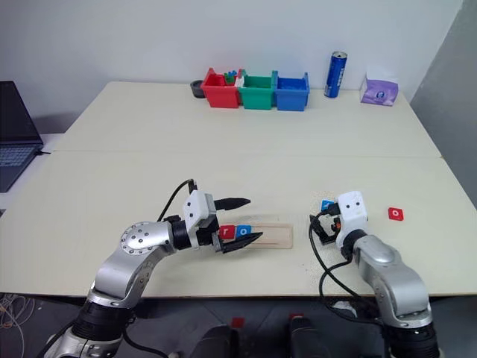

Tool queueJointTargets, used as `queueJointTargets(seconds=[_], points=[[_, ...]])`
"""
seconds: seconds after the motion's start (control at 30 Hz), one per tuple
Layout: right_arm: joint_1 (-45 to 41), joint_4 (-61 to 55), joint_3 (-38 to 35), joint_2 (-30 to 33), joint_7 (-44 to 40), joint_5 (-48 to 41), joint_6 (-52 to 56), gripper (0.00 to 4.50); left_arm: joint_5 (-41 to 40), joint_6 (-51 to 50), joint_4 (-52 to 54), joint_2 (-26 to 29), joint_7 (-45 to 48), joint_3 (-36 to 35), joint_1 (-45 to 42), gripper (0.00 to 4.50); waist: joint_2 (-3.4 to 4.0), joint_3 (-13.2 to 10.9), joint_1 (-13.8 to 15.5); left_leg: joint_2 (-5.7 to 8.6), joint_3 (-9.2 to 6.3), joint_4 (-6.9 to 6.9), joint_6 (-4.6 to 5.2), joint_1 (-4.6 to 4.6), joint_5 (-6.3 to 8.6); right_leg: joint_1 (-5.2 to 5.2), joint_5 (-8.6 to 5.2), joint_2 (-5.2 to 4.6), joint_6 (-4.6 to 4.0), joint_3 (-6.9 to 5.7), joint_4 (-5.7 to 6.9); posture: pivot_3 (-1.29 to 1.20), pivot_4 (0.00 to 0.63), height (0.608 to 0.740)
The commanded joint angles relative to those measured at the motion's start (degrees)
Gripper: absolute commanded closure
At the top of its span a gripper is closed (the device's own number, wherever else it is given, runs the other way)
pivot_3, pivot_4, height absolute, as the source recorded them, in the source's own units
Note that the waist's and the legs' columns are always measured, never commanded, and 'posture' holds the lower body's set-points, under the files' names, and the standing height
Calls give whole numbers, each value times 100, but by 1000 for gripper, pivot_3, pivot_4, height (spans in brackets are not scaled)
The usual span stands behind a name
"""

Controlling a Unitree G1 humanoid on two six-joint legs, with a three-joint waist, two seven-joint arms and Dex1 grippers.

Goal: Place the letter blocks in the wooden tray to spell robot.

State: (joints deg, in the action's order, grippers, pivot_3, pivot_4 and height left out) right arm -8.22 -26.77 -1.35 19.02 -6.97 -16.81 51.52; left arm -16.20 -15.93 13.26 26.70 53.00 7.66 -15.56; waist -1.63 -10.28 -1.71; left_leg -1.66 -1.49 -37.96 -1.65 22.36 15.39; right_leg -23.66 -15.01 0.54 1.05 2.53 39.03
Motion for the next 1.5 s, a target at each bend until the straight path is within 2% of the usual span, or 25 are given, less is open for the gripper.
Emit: queueJointTargets(seconds=[0.03, 0.3, 0.83, 0.97, 1.2, 1.33, 1.5], points=[[-163, -28, -151, -307, 436, 187, 132, 0, 39, 91, 191, 37, -66, 37, -36, 94, 0, 0, 1, 1, 2, 0, 0, 1, 0, 0, 0, 0, 0, 0, -2, 0, 150, 740], [-475, 382, -171, -816, 930, 525, 209, 0, -6, 50, 335, 142, -57, 27, 125, 94, 1, 0, -5, 1, 3, 2, 0, 2, 0, -1, 0, -1, 0, -1, -5, 0, 150, 740], [-780, 963, -116, -1088, 1008, 874, 18, 0, 19, -83, 411, 222, -133, 87, 19, 94, 2, 0, -9, 1, 3, 3, 1, 2, 0, -1, 0, -1, 0, -1, -6, 0, 150, 740], [-621, 389, -283, -954, 954, 811, 381, 0, -21, -124, 432, 261, -120, 47, 7, 94, 2, 0, -8, 1, 3, 3, 1, 2, 0, -1, 0, -1, 0, -1, -5, 0, 150, 740], [-115, -1355, -524, -929, 887, 570, 1783, 0, -106, -152, 408, 240, -97, 64, -13, 94, 3, 0, -1, 0, -2, 5, 1, 13, 1, -9, -1, -4, 0, -2, -7, 0, 150, 740], [-116, -1539, -691, -870, 939, 709, 1980, 0, -141, -169, 411, 111, -73, 218, -116, 94, 3, 1, -9, 0, -1, 3, 1, 11, 0, -9, -1, -2, 0, -3, -5, 0, 150, 740], [-157, -1173, -869, -950, 1068, 871, 1695, 0, -131, -122, 293, -12, -7, 357, -278, 94, 3, 1, -9, 3, 3, 3, 1, 12, 1, -9, -1, -2, 1, -2, -7, 0, 150, 740]])
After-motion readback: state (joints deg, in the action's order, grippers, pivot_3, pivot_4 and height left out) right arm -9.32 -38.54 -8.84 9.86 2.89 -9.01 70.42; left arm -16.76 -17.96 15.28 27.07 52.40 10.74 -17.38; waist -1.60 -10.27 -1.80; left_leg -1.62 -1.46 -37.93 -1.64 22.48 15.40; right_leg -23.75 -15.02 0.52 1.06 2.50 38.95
